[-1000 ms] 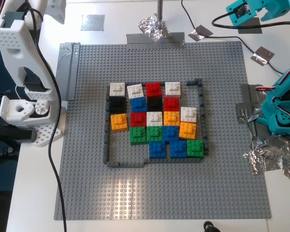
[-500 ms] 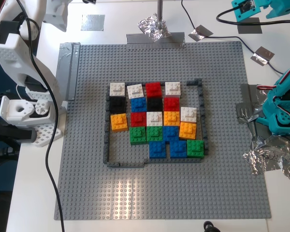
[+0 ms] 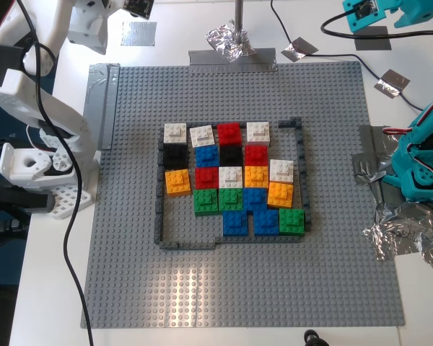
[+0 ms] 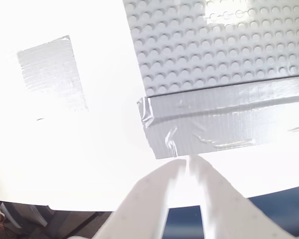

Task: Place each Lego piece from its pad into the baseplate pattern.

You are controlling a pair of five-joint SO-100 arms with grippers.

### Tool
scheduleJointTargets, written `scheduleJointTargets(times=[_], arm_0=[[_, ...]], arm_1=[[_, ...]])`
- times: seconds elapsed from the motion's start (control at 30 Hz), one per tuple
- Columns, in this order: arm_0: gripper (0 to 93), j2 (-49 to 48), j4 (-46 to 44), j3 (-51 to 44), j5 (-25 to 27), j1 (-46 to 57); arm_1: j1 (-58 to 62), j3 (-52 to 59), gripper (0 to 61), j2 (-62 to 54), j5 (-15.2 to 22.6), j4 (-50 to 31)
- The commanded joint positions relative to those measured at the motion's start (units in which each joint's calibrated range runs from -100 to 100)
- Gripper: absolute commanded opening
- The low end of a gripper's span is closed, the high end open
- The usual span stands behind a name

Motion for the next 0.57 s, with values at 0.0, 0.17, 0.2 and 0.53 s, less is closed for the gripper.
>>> scheduleJointTargets(times=[0.0, 0.17, 0.2, 0.53], arm_0=[[10.5, -0.4, -0.5, -2.3, -0.2, -0.4], [10.5, -0.4, -0.5, -2.0, -0.2, -0.3], [10.5, -0.4, -0.5, -2.0, -0.2, -0.2], [10.5, -0.4, -0.5, -1.9, -0.2, -0.2]], arm_1=[[0.7, -0.6, 0.2, -3.9, 0.3, -0.4], [0.8, -0.5, 0.2, -4.0, 0.3, 0.1], [0.9, -0.5, 0.2, -4.2, 0.3, 0.1], [0.9, -0.6, 0.2, -4.7, 0.3, 0.4]])
